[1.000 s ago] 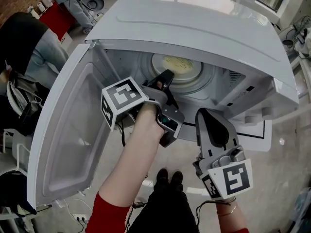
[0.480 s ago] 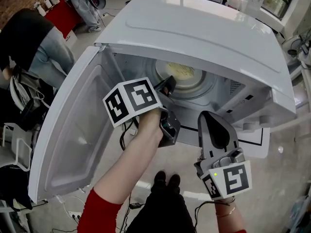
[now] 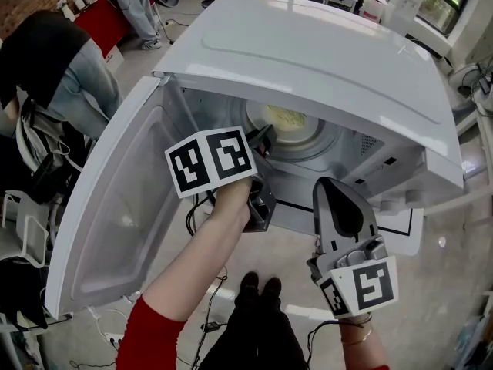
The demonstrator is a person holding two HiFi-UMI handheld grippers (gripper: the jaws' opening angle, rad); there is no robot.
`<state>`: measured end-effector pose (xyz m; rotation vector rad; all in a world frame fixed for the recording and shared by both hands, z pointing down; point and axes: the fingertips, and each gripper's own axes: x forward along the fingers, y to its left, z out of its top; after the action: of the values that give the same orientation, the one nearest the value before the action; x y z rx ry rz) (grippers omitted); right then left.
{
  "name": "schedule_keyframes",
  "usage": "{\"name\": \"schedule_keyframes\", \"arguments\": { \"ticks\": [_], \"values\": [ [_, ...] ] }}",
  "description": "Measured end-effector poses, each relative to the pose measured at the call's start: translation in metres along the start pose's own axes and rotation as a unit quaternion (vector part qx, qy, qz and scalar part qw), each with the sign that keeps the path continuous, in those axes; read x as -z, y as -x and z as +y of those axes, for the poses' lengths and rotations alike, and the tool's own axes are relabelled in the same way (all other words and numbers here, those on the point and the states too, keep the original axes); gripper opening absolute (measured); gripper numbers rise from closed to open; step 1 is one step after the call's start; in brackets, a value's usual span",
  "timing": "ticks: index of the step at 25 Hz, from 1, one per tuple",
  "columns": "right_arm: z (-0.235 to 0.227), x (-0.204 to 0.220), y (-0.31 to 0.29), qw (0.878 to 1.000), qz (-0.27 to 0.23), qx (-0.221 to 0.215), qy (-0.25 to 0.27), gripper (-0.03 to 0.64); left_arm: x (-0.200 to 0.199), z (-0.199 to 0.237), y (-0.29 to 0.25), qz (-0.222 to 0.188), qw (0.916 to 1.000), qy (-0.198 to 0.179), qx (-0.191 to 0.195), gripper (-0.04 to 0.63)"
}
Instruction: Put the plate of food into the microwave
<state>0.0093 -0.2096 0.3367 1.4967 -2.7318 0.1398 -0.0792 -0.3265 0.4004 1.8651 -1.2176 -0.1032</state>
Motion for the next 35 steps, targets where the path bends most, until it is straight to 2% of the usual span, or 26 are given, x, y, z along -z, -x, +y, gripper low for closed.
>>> {"name": "schedule_keyframes", "arguments": {
  "ticks": [7,10,21,24,27,31,35],
  "values": [
    [0.003,0.0,-0.003,1.0,-0.006,-0.004,0.001,0.015,-0.003,0.005,0.0,0.013,0.9965,-0.079,-0.021,0.094],
    [0.007,-0.008,-0.007,1.0,-0.029,-0.007,0.0,0.015,-0.004,0.007,-0.001,0.02,0.9939,-0.105,-0.027,0.1],
    [0.004,0.005,-0.006,1.0,0.008,-0.006,0.0,0.015,-0.007,0.008,0.001,0.019,0.9904,-0.133,-0.033,0.121],
    [0.004,-0.004,-0.01,1.0,-0.012,-0.007,-0.001,0.015,-0.005,0.008,0.0,0.025,0.9857,-0.161,-0.044,0.129],
    [0.003,0.007,-0.009,1.0,0.016,-0.008,-0.002,0.015,-0.004,0.01,-0.001,0.032,0.9794,-0.191,-0.056,0.132],
    [0.006,0.0,-0.013,1.0,-0.01,-0.017,0.007,0.015,-0.003,0.012,-0.002,0.048,0.9704,-0.227,-0.067,0.137],
    [0.007,0.001,-0.015,1.0,-0.006,-0.018,0.002,0.015,-0.005,0.014,-0.002,0.055,0.967,-0.238,-0.072,0.143]
  ]
}}
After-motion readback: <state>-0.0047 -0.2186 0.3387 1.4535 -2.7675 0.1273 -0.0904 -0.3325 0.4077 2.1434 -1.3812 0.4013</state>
